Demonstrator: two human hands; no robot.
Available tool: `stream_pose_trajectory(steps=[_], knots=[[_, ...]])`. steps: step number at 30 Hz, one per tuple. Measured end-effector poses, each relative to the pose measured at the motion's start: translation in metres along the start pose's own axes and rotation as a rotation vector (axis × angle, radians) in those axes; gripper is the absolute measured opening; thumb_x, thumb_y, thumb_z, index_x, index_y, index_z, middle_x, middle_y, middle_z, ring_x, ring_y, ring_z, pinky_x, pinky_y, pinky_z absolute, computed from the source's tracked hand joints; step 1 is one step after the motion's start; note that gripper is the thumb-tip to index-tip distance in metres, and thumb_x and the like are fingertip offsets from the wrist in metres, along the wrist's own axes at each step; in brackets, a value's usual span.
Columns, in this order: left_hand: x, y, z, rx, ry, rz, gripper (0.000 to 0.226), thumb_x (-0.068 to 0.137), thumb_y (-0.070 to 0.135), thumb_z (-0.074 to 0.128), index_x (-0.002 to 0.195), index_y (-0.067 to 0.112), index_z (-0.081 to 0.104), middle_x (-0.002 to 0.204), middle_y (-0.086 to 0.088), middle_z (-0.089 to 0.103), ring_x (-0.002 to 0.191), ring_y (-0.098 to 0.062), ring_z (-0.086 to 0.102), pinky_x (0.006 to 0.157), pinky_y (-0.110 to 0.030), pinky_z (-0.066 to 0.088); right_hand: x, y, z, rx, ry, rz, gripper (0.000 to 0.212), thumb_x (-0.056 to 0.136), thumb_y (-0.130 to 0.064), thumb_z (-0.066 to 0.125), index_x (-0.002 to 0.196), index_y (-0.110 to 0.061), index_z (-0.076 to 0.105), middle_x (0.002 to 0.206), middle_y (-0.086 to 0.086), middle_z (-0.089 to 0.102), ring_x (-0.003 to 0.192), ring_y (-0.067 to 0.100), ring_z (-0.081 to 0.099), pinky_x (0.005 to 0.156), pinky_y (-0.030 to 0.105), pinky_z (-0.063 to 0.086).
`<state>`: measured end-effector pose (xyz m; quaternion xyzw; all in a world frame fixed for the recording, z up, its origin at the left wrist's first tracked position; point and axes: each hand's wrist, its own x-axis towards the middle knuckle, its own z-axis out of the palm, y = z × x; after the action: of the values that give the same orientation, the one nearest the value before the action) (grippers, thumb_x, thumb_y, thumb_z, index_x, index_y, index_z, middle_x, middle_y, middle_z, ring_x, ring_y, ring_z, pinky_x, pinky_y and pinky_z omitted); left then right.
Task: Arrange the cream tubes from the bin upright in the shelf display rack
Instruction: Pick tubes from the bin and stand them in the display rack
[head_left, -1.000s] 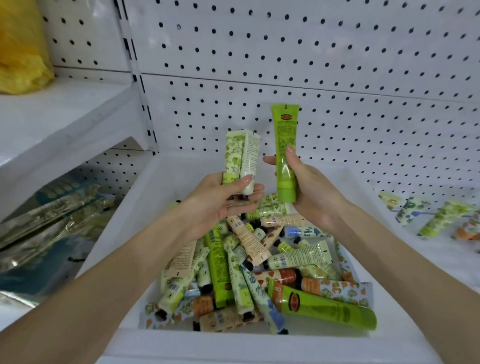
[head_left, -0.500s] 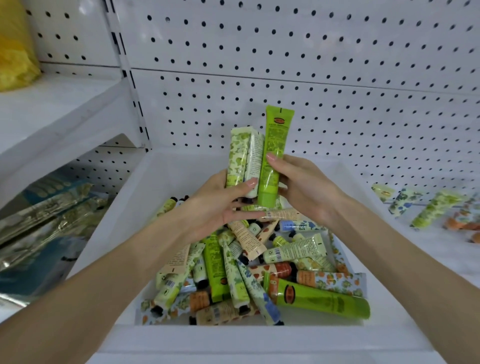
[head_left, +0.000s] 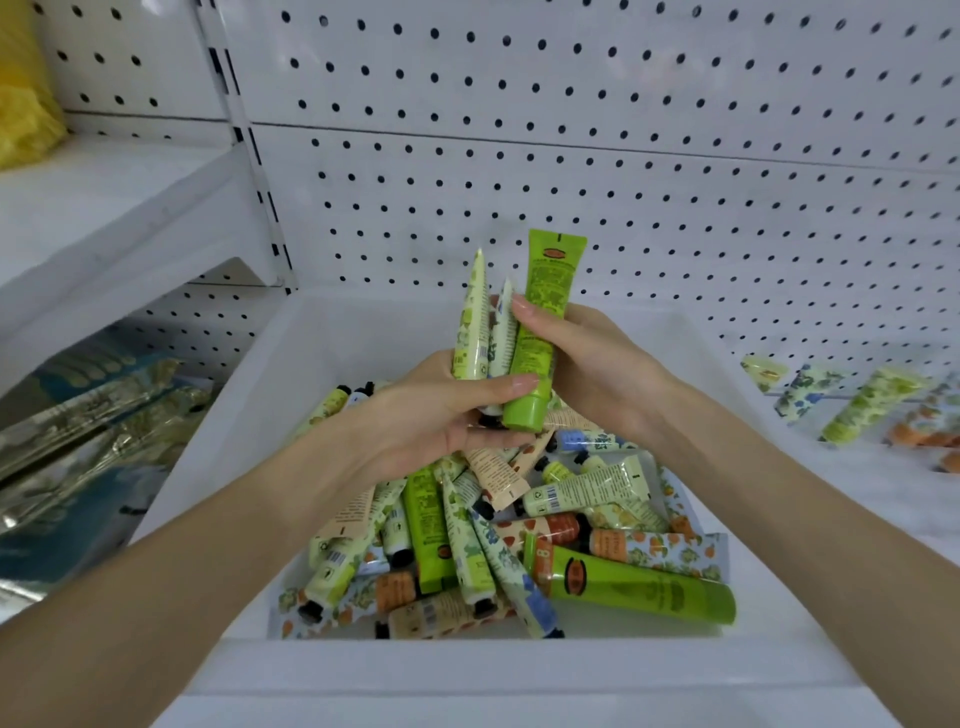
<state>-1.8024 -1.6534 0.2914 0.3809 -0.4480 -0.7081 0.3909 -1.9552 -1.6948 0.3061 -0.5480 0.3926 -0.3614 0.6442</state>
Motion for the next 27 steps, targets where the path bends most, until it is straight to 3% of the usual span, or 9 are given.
stream_pose_trajectory(steps=[3,6,10,13,19,22,25,27], knots=[[-0.003,-0.001,0.004,0.004,-0.084,-0.051,0.038,0.077,0.009,0.066,0.115,0.01,0.062,0.109,-0.012,0.07,0.102,-0.027,0.067,0.084,-0.043,0.056,-0.004,-0.003,0.0,0.097,-0.048,0.026,0.048,0.073,-0.034,0.066,0.113,-0.008,0.063,0.123,0.016,0.063,0.106,0.026,0.065,0.096,0.038,0.05],[-0.005,-0.002,0.006,-0.006,-0.127,-0.082,0.037,0.076,0.006,0.065,0.113,0.013,0.063,0.107,-0.012,0.071,0.1,-0.028,0.068,0.081,-0.042,0.057,-0.005,-0.002,0.004,0.168,-0.091,0.058,0.043,0.071,-0.027,0.068,0.108,-0.007,0.064,0.123,0.015,0.063,0.103,0.026,0.064,0.094,0.04,0.051],[-0.007,-0.004,0.008,0.014,-0.147,-0.098,0.039,0.072,0.003,0.065,0.11,0.014,0.063,0.101,-0.006,0.073,0.095,-0.022,0.069,0.078,-0.037,0.058,-0.006,0.001,0.009,0.159,-0.067,0.04,0.027,0.068,-0.02,0.07,0.093,-0.009,0.068,0.087,0.004,0.071,0.08,0.018,0.069,0.079,0.034,0.058],[-0.007,-0.003,0.009,0.035,-0.151,-0.11,0.042,0.07,0.001,0.065,0.11,0.011,0.061,0.097,-0.006,0.074,0.092,-0.021,0.07,0.078,-0.035,0.058,-0.005,0.002,0.009,0.139,-0.07,0.019,0.019,0.068,-0.02,0.069,0.086,-0.012,0.068,0.075,-0.001,0.07,0.072,0.014,0.068,0.072,0.03,0.058],[-0.004,-0.005,0.005,-0.028,-0.088,-0.126,0.038,0.069,0.015,0.071,0.107,0.016,0.065,0.108,-0.012,0.07,0.099,-0.026,0.068,0.077,-0.04,0.058,-0.003,0.003,0.009,0.097,-0.104,0.016,0.021,0.07,-0.018,0.07,0.09,-0.011,0.067,0.078,0.0,0.071,0.074,0.016,0.068,0.074,0.03,0.058],[-0.003,-0.006,0.005,0.052,-0.018,-0.096,0.038,0.065,0.018,0.073,0.102,0.023,0.066,0.098,-0.003,0.072,0.09,-0.019,0.07,0.075,-0.039,0.059,-0.002,0.004,0.009,0.074,-0.115,-0.001,0.02,0.075,-0.016,0.068,0.095,-0.011,0.067,0.086,0.002,0.072,0.084,0.018,0.069,0.083,0.032,0.056],[-0.002,-0.004,0.003,0.042,0.013,-0.091,0.036,0.065,0.015,0.074,0.099,0.024,0.068,0.098,0.002,0.074,0.093,-0.015,0.07,0.076,-0.041,0.058,0.001,0.001,0.0,0.003,-0.138,-0.007,0.038,0.074,-0.028,0.066,0.108,-0.011,0.064,0.106,0.005,0.07,0.103,0.02,0.066,0.097,0.036,0.048],[-0.002,0.0,0.0,0.026,0.044,-0.064,0.037,0.065,0.014,0.073,0.099,0.025,0.067,0.093,0.006,0.075,0.088,-0.013,0.071,0.072,-0.038,0.058,0.005,-0.002,-0.013,-0.096,-0.109,-0.002,0.048,0.077,-0.04,0.062,0.116,-0.012,0.061,0.112,0.002,0.068,0.108,0.017,0.063,0.099,0.034,0.045]])
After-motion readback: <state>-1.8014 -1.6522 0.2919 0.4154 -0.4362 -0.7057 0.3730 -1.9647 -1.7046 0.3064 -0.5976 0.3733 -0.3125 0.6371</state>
